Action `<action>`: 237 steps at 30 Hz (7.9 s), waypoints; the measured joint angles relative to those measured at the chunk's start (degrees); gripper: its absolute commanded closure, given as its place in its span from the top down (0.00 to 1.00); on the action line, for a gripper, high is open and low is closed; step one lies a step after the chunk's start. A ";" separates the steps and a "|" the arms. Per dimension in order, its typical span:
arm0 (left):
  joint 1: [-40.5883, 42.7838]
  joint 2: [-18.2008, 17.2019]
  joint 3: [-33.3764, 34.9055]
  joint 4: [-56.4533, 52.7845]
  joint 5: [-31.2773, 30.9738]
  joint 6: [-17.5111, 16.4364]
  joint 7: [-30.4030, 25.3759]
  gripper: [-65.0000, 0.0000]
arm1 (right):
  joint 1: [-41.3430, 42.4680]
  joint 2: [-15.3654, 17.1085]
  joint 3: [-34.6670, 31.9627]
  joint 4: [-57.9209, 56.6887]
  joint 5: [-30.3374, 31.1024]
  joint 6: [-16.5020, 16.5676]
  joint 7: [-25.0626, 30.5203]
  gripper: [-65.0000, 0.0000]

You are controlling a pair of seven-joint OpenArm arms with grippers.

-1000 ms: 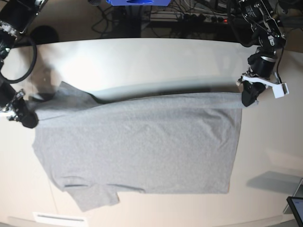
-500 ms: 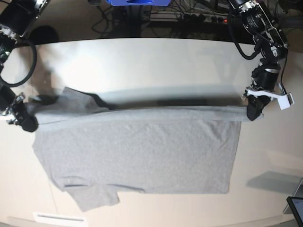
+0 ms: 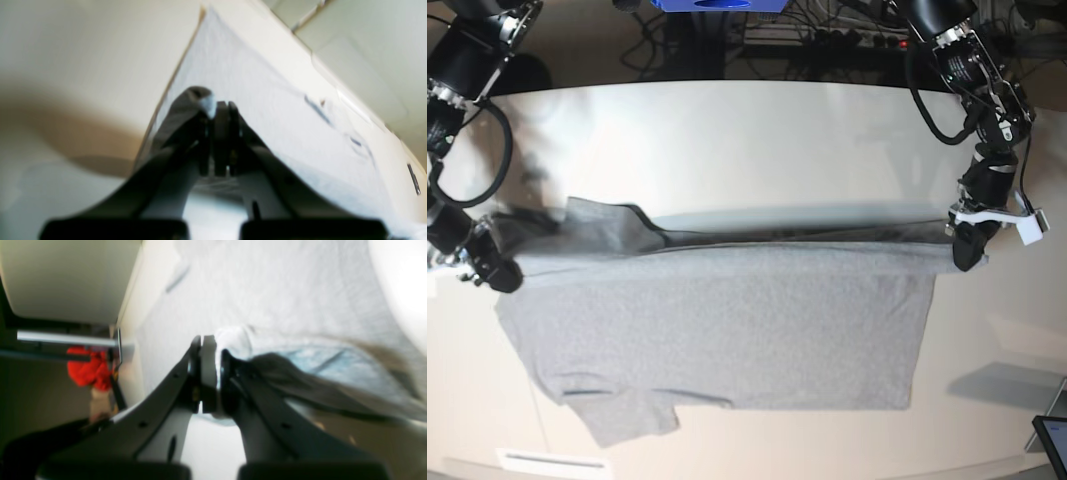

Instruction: Fold the T-shirt properly

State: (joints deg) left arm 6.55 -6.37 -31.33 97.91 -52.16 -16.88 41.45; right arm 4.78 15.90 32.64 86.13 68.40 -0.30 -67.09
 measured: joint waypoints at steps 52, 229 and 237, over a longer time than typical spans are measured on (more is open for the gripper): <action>-13.99 -2.49 11.74 -23.21 20.94 -0.63 -12.37 0.00 | 7.26 -0.39 -5.57 -10.67 -18.91 8.24 4.70 0.00; 4.90 0.85 21.14 -15.82 48.50 0.13 -31.85 0.42 | -8.61 -8.66 -18.36 -0.33 -74.36 14.12 35.36 0.44; 8.33 0.96 21.14 -12.02 48.72 -0.04 -30.97 0.42 | -9.35 -8.70 -18.36 0.33 -74.40 13.94 35.41 0.44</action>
State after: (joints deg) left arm 14.87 -5.41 -10.20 85.89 -3.44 -16.93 10.48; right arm -4.58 7.20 14.28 86.46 -6.00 13.65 -31.68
